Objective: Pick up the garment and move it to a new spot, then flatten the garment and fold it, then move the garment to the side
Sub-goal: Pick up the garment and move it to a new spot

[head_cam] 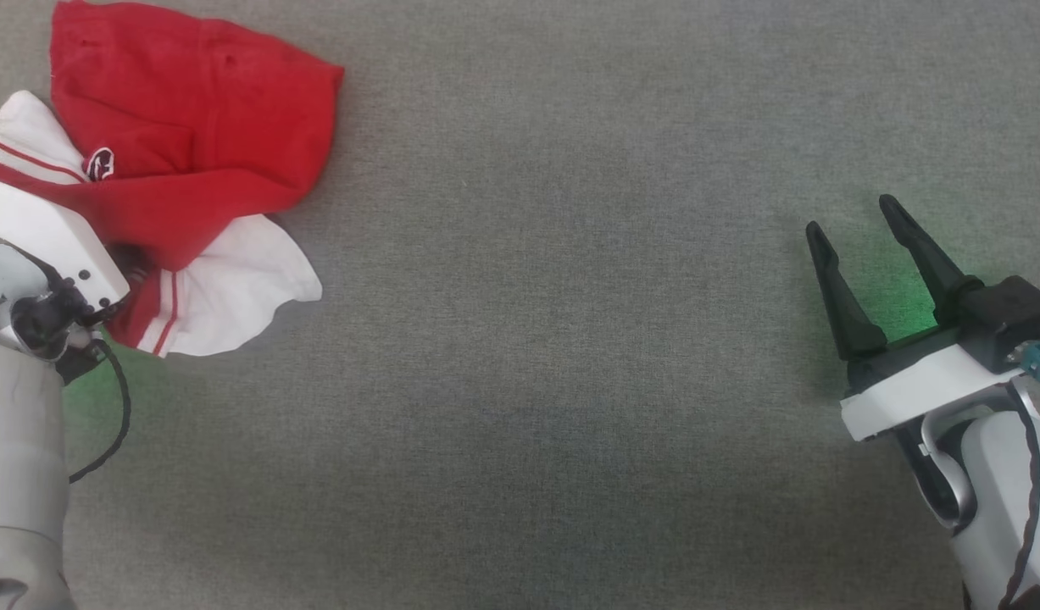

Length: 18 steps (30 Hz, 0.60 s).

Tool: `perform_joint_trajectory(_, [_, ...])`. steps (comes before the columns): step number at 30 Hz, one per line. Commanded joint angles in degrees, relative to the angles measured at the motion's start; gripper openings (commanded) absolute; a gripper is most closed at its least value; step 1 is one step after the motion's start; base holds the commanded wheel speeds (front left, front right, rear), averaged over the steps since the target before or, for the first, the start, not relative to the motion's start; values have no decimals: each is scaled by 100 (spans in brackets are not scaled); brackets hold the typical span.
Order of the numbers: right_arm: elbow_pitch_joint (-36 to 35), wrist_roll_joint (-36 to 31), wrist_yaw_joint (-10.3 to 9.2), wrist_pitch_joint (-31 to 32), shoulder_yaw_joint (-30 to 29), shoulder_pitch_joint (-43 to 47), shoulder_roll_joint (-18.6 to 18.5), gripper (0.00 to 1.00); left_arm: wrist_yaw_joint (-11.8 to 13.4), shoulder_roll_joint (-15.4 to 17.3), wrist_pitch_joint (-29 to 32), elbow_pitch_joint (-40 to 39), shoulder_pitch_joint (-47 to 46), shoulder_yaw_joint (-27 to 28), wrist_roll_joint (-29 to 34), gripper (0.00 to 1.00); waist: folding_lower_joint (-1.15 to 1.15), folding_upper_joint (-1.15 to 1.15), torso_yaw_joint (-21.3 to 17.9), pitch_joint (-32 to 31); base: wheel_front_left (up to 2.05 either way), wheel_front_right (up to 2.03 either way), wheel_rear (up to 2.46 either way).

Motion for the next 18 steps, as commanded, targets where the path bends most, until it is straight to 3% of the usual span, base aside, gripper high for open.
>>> perform_joint_trajectory(1, [-22,19,0,-17,-3,-65,54,100,-48,-396,-61,277,248,-152,-36,0,0,0,10,-32,0,0,0])
perform_joint_trajectory(7, [60,-13,0,-17,7,-35,239,100,0,194,-1355,-209,6,-438,489,0,0,0,13,-441,0,0,0])
perform_joint_trajectory(12, [139,-24,0,-17,-78,106,443,100,-159,135,-2008,-605,-321,-852,787,0,0,0,-111,-819,0,0,0])
perform_joint_trajectory(18, [197,-27,0,-17,-136,208,664,100,-262,-101,-2141,-1086,-654,-1396,789,0,0,0,-424,-1010,0,0,0])
